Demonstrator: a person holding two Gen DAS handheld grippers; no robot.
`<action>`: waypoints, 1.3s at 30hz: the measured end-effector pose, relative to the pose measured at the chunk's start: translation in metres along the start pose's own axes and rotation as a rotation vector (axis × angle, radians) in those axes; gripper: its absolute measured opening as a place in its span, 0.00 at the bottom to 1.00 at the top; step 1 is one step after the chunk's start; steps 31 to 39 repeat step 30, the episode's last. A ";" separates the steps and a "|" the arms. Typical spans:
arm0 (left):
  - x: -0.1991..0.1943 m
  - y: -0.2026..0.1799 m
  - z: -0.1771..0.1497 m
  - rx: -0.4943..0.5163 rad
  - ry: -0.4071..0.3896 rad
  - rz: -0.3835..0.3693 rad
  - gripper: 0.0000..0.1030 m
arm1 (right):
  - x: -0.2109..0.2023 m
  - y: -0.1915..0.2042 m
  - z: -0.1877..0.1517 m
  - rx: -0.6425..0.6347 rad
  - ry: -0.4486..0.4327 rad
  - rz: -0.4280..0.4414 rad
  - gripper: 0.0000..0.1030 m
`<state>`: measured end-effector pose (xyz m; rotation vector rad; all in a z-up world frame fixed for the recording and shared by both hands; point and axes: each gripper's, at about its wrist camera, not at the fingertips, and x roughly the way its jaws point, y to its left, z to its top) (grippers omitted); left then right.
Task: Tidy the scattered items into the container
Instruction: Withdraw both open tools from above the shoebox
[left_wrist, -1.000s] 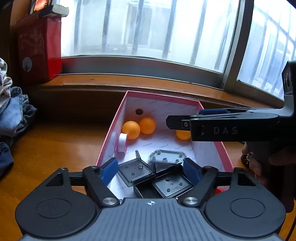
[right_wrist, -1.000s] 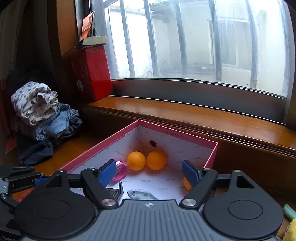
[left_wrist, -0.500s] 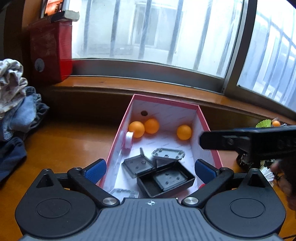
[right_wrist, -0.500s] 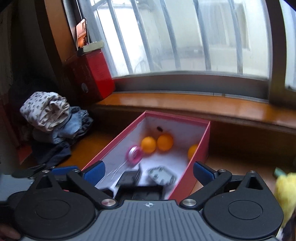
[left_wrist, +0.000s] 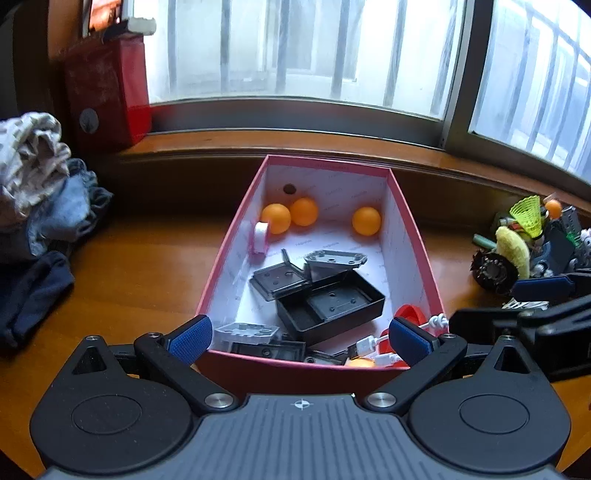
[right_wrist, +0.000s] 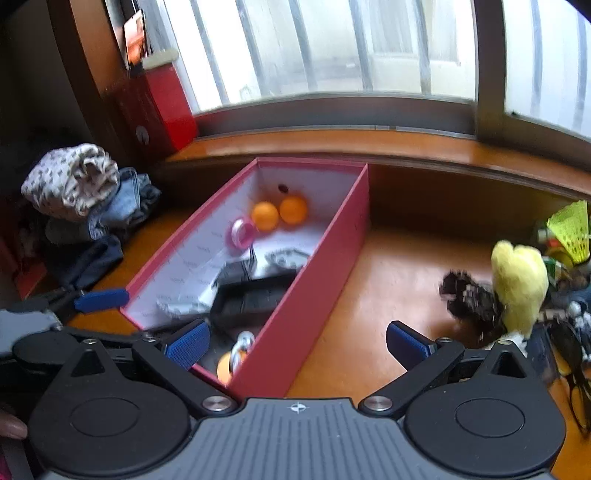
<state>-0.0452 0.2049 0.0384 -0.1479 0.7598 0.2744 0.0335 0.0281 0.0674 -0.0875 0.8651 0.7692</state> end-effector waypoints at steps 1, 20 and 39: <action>-0.002 -0.001 -0.001 0.005 0.000 0.007 1.00 | -0.001 0.001 -0.003 -0.005 0.005 0.001 1.00; -0.013 0.000 -0.022 -0.040 0.022 0.009 1.00 | -0.003 0.004 -0.023 -0.039 0.039 0.040 1.00; -0.013 -0.001 -0.024 -0.038 0.022 0.017 1.00 | -0.002 0.004 -0.026 -0.040 0.041 0.039 1.00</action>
